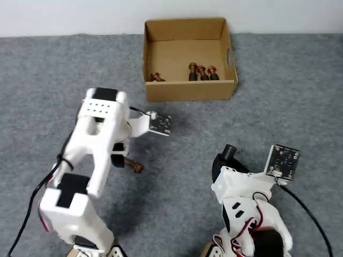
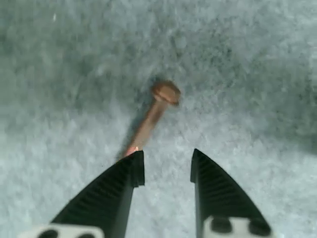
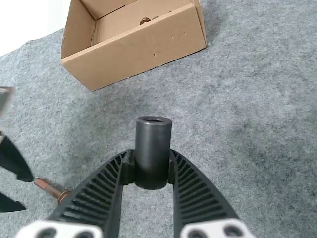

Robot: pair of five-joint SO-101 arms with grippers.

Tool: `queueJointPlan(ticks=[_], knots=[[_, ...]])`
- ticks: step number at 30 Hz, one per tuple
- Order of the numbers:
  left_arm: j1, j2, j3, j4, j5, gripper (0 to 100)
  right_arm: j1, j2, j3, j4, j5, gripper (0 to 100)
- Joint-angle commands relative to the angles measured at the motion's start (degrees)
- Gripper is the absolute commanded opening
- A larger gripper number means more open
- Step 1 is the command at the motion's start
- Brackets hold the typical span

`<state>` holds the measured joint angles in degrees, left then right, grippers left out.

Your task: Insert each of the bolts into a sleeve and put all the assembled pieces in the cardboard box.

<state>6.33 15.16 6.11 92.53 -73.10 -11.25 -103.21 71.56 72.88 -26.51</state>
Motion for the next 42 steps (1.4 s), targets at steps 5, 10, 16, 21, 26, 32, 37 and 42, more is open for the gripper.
queueJointPlan(ticks=[5,10,16,21,26,32,37,42], knots=[[2.81,7.12,-0.66,-6.07,-0.62,16,0.57,-0.13,-0.26,-0.48,0.62,0.8],[3.78,11.08,-0.75,-7.47,1.23,15,0.57,-0.13,-0.26,-0.48,0.44,0.8],[6.24,11.34,-0.31,-7.12,4.75,1,0.66,-0.13,-0.26,-0.48,0.44,0.8],[6.33,8.97,-0.57,-7.03,13.54,1,0.66,-0.13,-0.26,-0.48,0.44,0.8],[6.42,-2.2,0.57,-1.93,16.97,1,0.75,-0.13,-0.26,-0.48,0.44,0.8],[6.33,-21.27,8.31,-1.23,29.19,1,-0.4,-0.13,-0.53,-0.22,0.7,0.8],[6.42,-38.15,16.04,-4.4,45.45,1,-4.26,-0.22,-1.23,-0.04,0.7,0.8],[6.51,-50.73,23.52,-8.09,58.73,1,-8.48,-0.31,-1.93,-0.48,0.7,0.8]])
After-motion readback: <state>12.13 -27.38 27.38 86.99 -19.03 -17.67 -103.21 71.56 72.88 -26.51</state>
